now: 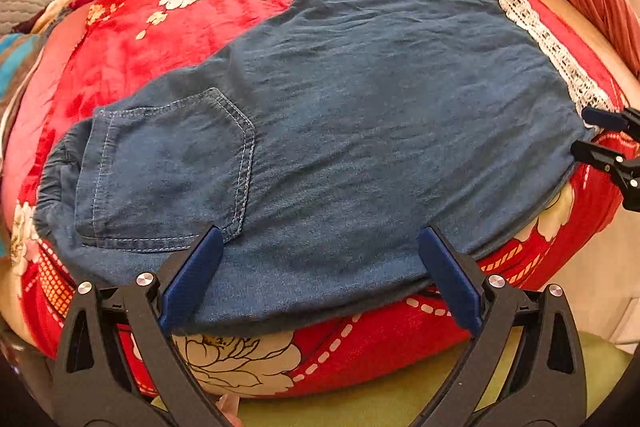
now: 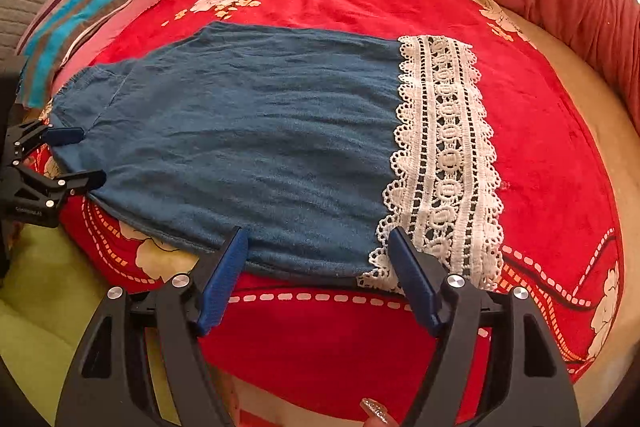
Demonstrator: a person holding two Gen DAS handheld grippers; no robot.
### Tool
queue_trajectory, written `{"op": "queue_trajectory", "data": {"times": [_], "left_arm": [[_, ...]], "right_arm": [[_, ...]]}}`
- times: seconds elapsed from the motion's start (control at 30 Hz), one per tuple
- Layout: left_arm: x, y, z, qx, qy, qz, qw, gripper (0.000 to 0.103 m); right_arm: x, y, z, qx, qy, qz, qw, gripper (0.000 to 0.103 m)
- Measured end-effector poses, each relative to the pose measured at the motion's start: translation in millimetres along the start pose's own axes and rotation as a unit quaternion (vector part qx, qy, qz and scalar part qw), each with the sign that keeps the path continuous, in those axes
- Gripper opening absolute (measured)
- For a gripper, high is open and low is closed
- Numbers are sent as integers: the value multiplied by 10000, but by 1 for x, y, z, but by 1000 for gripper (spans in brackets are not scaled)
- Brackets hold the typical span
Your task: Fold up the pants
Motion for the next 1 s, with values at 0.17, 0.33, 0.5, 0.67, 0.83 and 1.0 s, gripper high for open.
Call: {"op": "queue_trajectory", "data": {"times": [0.17, 0.33, 0.5, 0.67, 0.83, 1.0], "left_arm": [[-6, -18, -10, 112, -292, 328, 9990, 92], [-17, -35, -18, 269, -583, 653, 9958, 92], [-26, -52, -24, 269, -764, 965, 9920, 93], [-33, -65, -26, 234, -819, 1169, 9895, 93], [-40, -73, -23, 148, -743, 1257, 9892, 93], [-60, -82, -11, 195, -588, 1368, 9887, 93]], "right_arm": [[-12, -24, 1, -120, 31, 353, 9993, 71], [-18, -48, 13, 35, 105, 635, 9979, 76], [-22, -68, 32, 179, 304, 895, 9954, 77], [-27, -89, 53, 407, 455, 1172, 9912, 77], [-31, -116, 79, 681, 744, 1556, 9826, 91], [-29, -123, 89, 740, 838, 1658, 9798, 91]]}}
Point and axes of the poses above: each gripper's, at about its wrist camera, not at the fingertips, and y roughly the way its jaws point, z to its right, x to its underside, the point moved 8 cm from there along y, roughly the way its jaws point, and after that the axes turned 8 degrees about -x, right-handed, at the moved point
